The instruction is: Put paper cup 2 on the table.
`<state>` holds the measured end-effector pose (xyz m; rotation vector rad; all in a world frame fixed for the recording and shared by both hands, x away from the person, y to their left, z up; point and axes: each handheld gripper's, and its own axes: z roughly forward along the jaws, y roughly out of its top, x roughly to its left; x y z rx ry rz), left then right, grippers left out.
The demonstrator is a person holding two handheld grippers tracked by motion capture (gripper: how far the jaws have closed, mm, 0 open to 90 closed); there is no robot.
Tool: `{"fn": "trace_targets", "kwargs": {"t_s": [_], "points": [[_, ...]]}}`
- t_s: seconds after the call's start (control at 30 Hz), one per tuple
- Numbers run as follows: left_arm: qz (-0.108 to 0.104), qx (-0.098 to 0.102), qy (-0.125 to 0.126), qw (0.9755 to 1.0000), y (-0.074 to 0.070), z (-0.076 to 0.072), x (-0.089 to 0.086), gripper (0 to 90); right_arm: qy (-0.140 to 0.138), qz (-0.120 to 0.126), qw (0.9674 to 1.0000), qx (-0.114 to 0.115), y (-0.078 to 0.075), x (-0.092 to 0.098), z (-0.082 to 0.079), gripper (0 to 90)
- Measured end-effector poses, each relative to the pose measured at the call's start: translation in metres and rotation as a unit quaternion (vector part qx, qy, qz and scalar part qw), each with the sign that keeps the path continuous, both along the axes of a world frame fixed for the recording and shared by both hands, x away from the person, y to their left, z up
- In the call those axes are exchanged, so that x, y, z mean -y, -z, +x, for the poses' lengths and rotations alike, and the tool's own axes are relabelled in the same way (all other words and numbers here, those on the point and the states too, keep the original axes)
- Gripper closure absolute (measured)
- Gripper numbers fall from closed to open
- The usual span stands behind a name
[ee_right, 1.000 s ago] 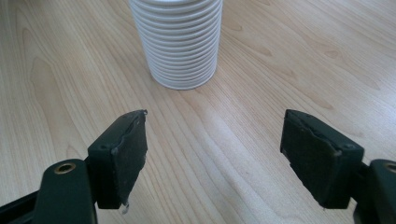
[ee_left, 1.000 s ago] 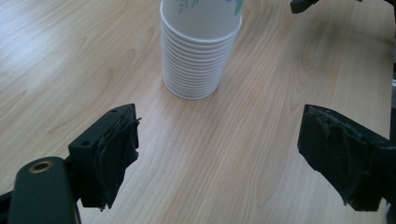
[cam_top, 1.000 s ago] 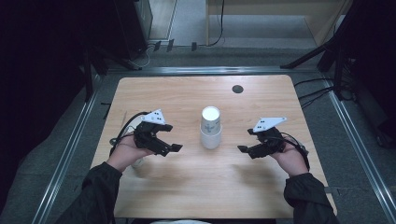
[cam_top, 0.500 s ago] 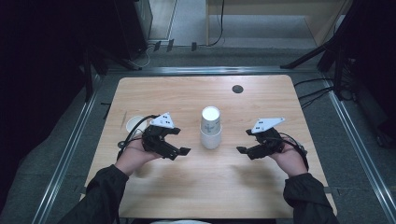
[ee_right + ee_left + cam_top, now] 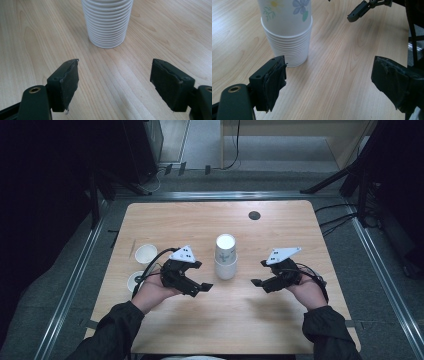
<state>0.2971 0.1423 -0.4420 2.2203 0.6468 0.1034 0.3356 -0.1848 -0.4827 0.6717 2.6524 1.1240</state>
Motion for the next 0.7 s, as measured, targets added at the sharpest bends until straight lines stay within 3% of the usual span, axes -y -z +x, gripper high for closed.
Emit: {"fn": "trace_targets", "kwargs": {"t_s": [0.17, 0.37, 0.47, 0.7], "points": [[-0.001, 0.0, 0.002, 1.0, 0.003, -0.003, 0.006, 12.6, -0.007, -0.003, 1.0, 0.001, 0.001, -0.003, -0.001, 22.9], [-0.011, -0.02, 0.0, 0.9997, 0.013, -0.005, 0.014, 12.6, -0.013, -0.004, 0.9999, -0.004, 0.002, -0.006, -0.002, 22.9], [0.003, -0.012, -0.001, 0.9999, 0.017, -0.006, 0.017, 12.6, -0.015, -0.005, 0.9999, -0.003, 0.002, -0.007, -0.002, 22.9], [0.011, -0.023, -0.015, 0.9996, 0.029, -0.002, 0.017, 12.7, -0.023, -0.01, 0.9997, -0.007, 0.004, -0.009, -0.003, 22.9]]}}
